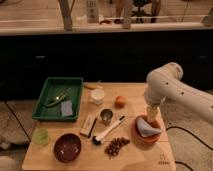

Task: Place apple in purple bowl

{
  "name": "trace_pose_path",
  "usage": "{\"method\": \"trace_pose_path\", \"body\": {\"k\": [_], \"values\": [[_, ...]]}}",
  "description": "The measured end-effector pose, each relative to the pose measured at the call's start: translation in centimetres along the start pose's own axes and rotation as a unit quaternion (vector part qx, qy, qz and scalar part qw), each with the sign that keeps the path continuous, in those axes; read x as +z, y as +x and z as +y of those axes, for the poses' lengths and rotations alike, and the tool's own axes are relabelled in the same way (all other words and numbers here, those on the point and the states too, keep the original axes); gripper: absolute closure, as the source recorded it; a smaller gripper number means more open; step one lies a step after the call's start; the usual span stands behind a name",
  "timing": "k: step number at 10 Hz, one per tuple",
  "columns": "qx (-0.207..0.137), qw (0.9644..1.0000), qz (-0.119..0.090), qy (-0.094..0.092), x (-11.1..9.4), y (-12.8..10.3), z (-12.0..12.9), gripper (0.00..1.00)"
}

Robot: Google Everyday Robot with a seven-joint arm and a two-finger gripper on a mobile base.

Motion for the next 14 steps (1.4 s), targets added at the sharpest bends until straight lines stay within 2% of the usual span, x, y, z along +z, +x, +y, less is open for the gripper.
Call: {"method": "trace_pose_path", "body": {"k": [3,6,7,14], "values": [[-0.010,0.9999,-0.006,0.000,1.3,-2.2,-1.1,0.20],[-0.019,0.9997,-0.014,-0.003,2.4,-2.7,-1.7,0.20],[-0.028,0.9994,-0.018,-0.006,2.9,-4.0,-2.1,0.20],[-0.058,0.9978,-0.030,-0.011,4.9,-5.6,-3.8,0.20]]}}
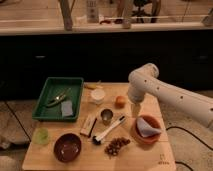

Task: Place apple in purple bowl

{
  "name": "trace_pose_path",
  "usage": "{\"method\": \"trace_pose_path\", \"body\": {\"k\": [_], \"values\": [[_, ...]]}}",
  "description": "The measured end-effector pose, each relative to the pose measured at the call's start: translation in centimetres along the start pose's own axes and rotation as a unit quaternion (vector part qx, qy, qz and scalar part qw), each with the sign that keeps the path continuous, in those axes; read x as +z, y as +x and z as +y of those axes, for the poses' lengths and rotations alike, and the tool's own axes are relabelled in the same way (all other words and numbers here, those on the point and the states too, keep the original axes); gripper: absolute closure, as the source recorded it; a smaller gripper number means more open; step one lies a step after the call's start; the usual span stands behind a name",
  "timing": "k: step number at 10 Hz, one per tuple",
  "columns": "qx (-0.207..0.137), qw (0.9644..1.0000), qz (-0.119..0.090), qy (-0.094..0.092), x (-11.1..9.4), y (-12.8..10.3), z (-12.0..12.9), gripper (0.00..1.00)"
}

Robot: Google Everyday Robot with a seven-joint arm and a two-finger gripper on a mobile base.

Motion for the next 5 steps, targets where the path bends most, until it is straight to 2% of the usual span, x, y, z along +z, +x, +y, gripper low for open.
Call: {"method": "trace_pose_path", "body": {"k": [5], "values": [[-0.019,0.9998,-0.008,-0.007,1.3,0.0,-0.9,0.20]]}}
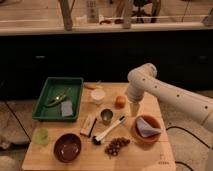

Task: Place apple in purple bowl

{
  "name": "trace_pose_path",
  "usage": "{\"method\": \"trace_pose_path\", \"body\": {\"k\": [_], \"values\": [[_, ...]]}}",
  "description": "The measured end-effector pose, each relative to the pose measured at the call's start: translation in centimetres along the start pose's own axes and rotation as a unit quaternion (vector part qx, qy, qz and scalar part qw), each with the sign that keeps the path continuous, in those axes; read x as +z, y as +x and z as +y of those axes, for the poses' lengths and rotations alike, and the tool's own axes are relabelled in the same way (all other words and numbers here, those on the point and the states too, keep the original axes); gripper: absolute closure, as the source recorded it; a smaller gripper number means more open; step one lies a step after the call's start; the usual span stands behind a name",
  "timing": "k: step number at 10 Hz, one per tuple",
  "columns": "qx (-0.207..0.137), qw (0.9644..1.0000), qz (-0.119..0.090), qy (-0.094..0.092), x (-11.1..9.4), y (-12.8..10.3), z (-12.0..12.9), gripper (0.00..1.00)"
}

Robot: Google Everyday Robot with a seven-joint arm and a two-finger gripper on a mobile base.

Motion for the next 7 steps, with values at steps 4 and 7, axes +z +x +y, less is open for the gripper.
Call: {"method": "trace_pose_path", "body": {"k": [4,7], "values": [[-0.022,0.9997,-0.005,-0.006,1.1,0.1,-0.9,0.20],[-0.038,0.9992,-0.008,-0.009,1.9,0.1,-1.6,0.20]]}}
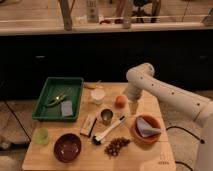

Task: Place apple in purple bowl

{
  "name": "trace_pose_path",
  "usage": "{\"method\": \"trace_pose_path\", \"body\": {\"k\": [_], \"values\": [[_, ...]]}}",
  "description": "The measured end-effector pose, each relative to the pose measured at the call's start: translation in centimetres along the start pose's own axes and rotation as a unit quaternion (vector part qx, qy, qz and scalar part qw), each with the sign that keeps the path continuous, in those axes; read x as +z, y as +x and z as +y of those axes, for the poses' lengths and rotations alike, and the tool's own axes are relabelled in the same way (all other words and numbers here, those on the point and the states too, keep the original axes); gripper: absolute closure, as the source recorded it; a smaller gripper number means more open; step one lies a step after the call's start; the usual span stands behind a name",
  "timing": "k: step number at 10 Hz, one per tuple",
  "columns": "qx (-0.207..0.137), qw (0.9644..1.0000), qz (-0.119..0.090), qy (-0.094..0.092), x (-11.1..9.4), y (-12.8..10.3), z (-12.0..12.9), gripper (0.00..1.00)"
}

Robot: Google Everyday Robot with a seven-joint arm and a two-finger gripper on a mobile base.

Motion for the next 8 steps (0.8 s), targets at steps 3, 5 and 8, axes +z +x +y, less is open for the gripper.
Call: {"method": "trace_pose_path", "body": {"k": [3,5,8], "values": [[-0.015,0.9999,-0.001,-0.002,0.6,0.1,-0.5,0.20],[-0.027,0.9996,-0.003,-0.002,1.3,0.3,-1.0,0.20],[-0.044,0.9990,-0.004,-0.002,2.0,0.3,-1.6,0.20]]}}
